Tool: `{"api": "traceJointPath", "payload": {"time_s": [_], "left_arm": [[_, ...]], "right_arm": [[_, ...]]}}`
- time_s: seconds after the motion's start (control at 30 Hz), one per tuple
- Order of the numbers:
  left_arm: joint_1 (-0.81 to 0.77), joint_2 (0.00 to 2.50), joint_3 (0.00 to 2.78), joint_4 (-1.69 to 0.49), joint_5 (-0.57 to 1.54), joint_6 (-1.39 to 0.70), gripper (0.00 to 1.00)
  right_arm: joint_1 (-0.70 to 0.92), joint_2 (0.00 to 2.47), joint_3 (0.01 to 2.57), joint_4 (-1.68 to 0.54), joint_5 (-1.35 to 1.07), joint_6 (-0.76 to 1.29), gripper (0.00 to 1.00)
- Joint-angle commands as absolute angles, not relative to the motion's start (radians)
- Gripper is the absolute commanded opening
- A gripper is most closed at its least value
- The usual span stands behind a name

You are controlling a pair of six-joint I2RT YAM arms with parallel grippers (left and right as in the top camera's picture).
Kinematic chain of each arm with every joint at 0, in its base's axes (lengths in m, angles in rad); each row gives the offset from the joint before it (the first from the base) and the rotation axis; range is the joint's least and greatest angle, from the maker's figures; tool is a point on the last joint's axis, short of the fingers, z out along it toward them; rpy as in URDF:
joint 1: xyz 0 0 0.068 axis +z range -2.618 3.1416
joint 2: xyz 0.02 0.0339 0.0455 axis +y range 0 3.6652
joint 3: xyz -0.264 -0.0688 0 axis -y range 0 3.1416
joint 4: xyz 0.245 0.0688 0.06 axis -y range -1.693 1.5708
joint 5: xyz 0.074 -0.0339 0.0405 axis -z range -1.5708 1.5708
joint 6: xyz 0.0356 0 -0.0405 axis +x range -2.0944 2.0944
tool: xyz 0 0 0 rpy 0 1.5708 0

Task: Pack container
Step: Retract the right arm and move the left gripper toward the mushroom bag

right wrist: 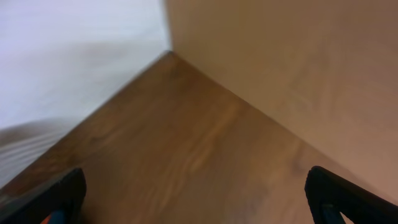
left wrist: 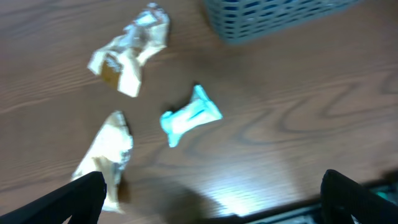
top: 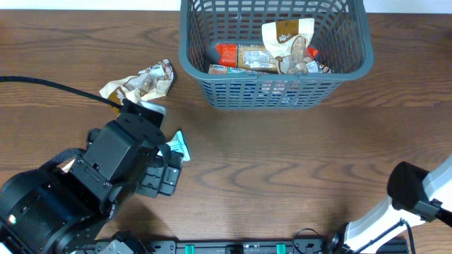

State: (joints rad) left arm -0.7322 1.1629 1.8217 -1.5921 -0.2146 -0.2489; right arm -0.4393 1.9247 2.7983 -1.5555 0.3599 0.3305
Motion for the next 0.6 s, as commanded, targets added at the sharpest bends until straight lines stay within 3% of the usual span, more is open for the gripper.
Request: {"api": "traceJointPath", "payload": {"time_s": [0.0,0.17,0.37,0.57], "left_arm": [[-0.731,1.163,1.816,-1.568,-0.152,-0.236,0.99],[-0.731,1.174,1.816,-1.531,-0.339,-0.303,0.99],[-0.643,1.229,1.816,-1.526,-0.796,-0.722,0.99],[-0.398,1.311,1.816,-1.483,-0.780,-1.129,0.99]], "right_arm": [[-0.511,1.927,2.779,-1.567,0.367,0.437,0.99],[-0.569,1.927,2.730,-1.586,0.287,0.438,0.99],[-0.577,1.927,2.675,-1.606,0.283,0.437,0.99],[-0.577,1.927,2.634,-1.616,0.283,0.437,0.99]]}}
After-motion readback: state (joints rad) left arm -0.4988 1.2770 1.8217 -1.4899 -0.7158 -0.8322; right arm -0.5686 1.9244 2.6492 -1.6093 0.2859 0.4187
